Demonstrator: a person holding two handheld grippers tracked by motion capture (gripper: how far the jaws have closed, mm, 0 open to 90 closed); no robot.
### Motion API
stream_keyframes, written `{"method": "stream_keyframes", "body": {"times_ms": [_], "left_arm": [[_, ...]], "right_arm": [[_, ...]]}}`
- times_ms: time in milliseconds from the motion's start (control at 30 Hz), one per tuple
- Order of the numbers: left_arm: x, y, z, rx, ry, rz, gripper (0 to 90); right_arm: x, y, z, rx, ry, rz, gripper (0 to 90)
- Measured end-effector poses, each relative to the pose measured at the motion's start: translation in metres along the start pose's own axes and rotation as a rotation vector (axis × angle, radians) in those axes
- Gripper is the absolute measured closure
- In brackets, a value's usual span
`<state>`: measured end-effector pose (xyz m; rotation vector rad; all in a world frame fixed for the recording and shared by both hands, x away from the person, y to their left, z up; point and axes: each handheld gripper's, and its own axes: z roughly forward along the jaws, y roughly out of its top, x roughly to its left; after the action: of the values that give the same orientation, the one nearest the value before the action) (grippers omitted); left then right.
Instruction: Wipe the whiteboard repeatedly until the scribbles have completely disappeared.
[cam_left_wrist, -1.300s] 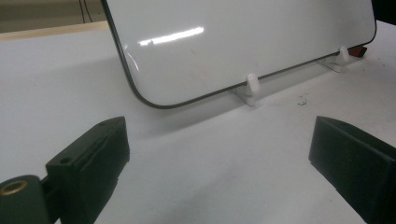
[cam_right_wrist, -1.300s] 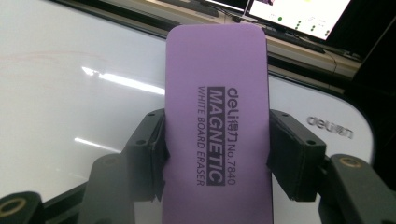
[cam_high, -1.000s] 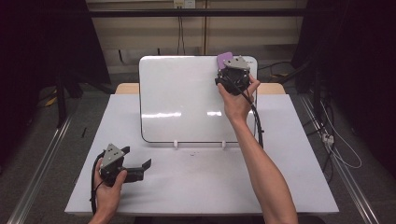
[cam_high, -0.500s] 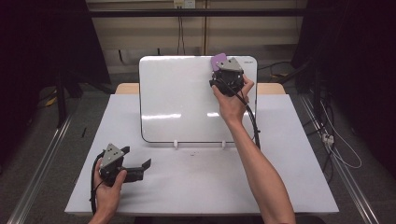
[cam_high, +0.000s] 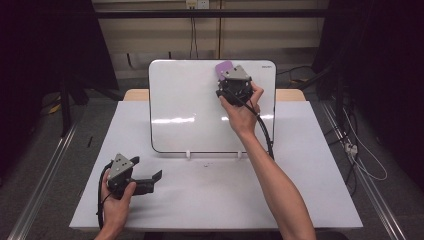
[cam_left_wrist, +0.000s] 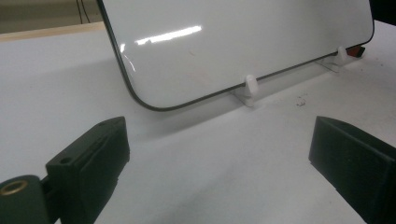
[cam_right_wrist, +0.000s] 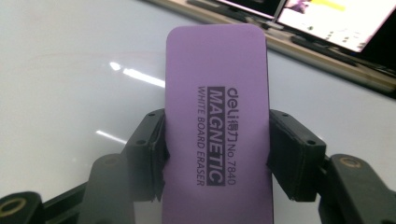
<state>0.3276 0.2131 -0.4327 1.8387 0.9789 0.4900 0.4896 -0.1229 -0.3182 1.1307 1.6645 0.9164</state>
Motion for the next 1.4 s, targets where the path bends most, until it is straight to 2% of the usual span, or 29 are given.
{"method": "stream_keyframes", "body": {"times_ms": [100, 167, 200, 333, 433, 633, 800, 900, 1100, 1233, 1300, 1400], "left_arm": [[0.001, 0.0, -0.001, -0.002, 0.004, 0.003, 4.8], [0.001, 0.0, -0.001, 0.003, 0.004, 0.003, 4.8], [0.001, 0.0, 0.0, -0.001, 0.004, -0.005, 4.8], [0.0, 0.0, 0.0, -0.001, -0.001, 0.001, 4.8], [0.0, 0.0, -0.001, 0.0, 0.0, 0.003, 4.8], [0.002, 0.0, -0.002, -0.007, 0.004, -0.008, 4.8], [0.001, 0.0, -0.002, -0.009, 0.002, -0.007, 4.8], [0.001, 0.0, -0.002, -0.009, 0.003, -0.006, 4.8], [0.002, 0.0, -0.003, -0.009, 0.003, -0.005, 4.8], [0.003, -0.001, -0.003, -0.008, 0.0, -0.006, 4.8], [0.003, -0.001, -0.005, -0.01, 0.002, -0.005, 4.8], [0.004, -0.001, -0.006, -0.017, 0.005, -0.009, 4.8]], "right_arm": [[-0.015, 0.004, 0.002, -0.001, -0.026, 0.052, 41.7], [-0.016, 0.006, 0.005, 0.003, -0.034, 0.053, 41.7], [-0.013, 0.007, 0.006, 0.002, -0.047, 0.036, 41.7], [0.005, 0.012, 0.009, -0.01, -0.033, 0.008, 41.7], [0.023, 0.017, 0.012, -0.009, -0.023, -0.045, 41.7], [0.051, 0.024, 0.018, -0.011, 0.007, -0.089, 41.7], [0.081, 0.025, 0.019, -0.012, 0.044, -0.163, 41.7], [0.1, 0.024, 0.018, -0.016, 0.073, -0.223, 41.7], [0.13, 0.025, 0.019, -0.011, 0.151, -0.234, 41.7], [0.146, 0.032, 0.022, -0.011, 0.176, -0.242, 41.7], [0.148, 0.037, 0.023, -0.019, 0.171, -0.252, 41.7], [0.143, 0.04, 0.024, -0.019, 0.156, -0.222, 41.7]]}}
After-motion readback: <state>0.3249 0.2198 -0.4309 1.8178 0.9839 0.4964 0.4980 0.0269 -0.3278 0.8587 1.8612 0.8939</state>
